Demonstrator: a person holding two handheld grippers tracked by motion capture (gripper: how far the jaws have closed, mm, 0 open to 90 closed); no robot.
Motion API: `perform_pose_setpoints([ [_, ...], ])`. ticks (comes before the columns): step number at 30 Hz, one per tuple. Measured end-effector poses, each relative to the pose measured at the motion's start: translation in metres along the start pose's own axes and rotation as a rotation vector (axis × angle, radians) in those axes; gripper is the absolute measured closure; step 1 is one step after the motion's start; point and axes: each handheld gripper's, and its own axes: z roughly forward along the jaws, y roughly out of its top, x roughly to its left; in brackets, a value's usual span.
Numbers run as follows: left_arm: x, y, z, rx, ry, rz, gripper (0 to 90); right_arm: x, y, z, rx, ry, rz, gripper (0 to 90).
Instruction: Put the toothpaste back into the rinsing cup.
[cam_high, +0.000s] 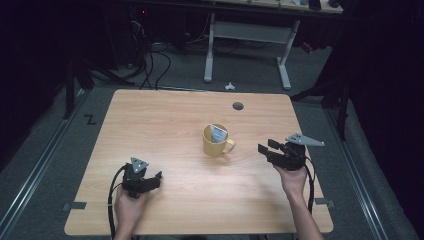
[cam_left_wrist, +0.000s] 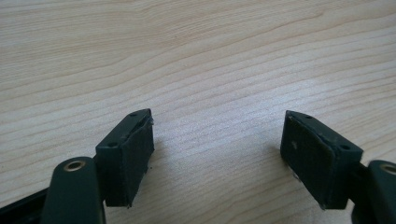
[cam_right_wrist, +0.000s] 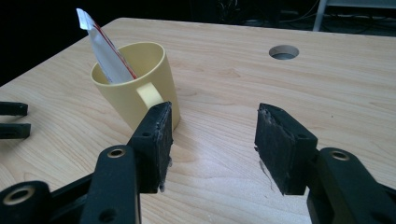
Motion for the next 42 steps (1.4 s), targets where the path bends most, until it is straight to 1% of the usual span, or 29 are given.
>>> perform_pose_setpoints([
  [14, 0.0, 0.0, 0.0, 0.0, 0.0, 0.0, 26.1, -0.004, -0.012, 0.002, 0.015, -0.027, 0.006, 46.8],
  [18, 0.0, 0.0, 0.0, 0.0, 0.0, 0.0, 26.0, -0.006, -0.017, 0.004, 0.029, -0.04, 0.017, 46.9],
  [19, 0.0, 0.0, 0.0, 0.0, 0.0, 0.0, 26.0, -0.006, -0.018, 0.004, 0.033, -0.043, 0.011, 46.9],
  [25, 0.0, 0.0, 0.0, 0.0, 0.0, 0.0, 26.0, -0.009, -0.025, 0.009, 0.049, -0.054, 0.015, 47.1],
  [31, 0.0, 0.0, 0.0, 0.0, 0.0, 0.0, 26.0, -0.009, -0.03, 0.012, 0.064, -0.058, 0.025, 47.2],
  [39, 0.0, 0.0, 0.0, 0.0, 0.0, 0.0, 26.0, -0.006, -0.034, 0.02, 0.089, -0.072, -0.004, 47.7],
  [42, 0.0, 0.0, 0.0, 0.0, 0.0, 0.0, 26.0, -0.006, -0.04, 0.024, 0.106, -0.077, 0.007, 47.8],
])
